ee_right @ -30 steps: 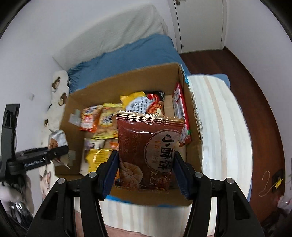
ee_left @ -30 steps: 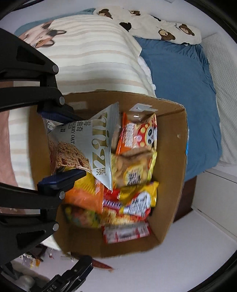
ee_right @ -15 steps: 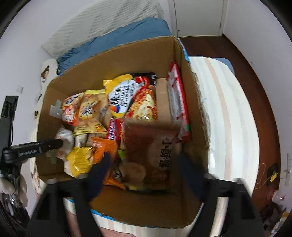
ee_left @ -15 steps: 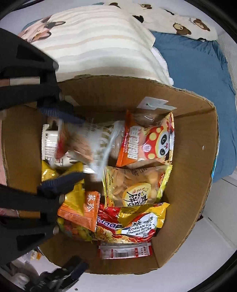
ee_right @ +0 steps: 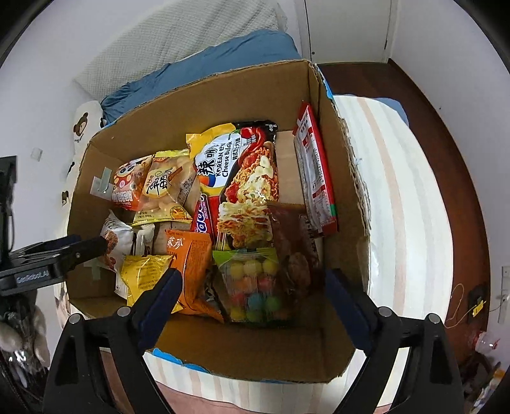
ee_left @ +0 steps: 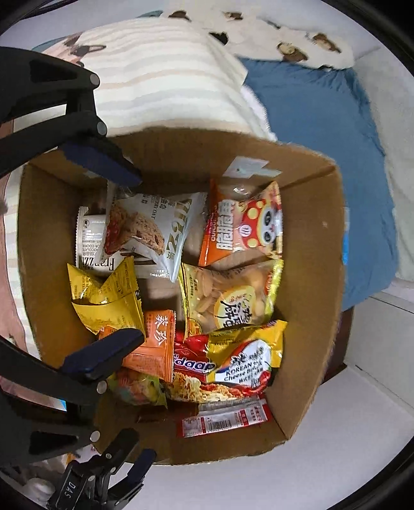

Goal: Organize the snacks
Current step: 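Carry both packets into the box and open both tools, then lift both tools out of the box toward the last packets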

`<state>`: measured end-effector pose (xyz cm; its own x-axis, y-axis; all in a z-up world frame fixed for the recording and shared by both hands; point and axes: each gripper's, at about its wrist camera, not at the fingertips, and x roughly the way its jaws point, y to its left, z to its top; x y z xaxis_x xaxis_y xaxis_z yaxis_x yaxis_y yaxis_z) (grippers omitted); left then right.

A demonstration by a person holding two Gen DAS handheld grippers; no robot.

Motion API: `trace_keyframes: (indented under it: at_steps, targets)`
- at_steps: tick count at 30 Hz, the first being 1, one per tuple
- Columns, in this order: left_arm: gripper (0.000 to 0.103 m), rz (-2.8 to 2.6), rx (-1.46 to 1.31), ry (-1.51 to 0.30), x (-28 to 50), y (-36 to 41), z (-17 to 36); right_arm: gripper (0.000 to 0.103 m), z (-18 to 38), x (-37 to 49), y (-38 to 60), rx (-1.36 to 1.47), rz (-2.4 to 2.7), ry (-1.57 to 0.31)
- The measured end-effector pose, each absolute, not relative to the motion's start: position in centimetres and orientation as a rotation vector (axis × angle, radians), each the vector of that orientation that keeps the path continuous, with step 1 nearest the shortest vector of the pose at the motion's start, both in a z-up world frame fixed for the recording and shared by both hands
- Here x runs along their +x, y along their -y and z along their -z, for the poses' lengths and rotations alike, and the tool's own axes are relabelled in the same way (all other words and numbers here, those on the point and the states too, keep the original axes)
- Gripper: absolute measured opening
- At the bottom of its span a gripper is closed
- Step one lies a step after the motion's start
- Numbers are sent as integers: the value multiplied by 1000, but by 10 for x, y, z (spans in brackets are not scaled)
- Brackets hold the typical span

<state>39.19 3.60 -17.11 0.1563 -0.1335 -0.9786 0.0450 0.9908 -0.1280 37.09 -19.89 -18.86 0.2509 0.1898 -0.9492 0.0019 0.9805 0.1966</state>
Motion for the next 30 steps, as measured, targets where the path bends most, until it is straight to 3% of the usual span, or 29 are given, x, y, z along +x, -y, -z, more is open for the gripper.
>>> trace_keyframes:
  at_steps: [15,30]
  targets:
    - [91,52,-53,-1122,319,-28,121,94,154,322,175,62,-77,-1171]
    - [91,30,-41,-938,238,-26,70,94,80,238,162,11,-95,-952]
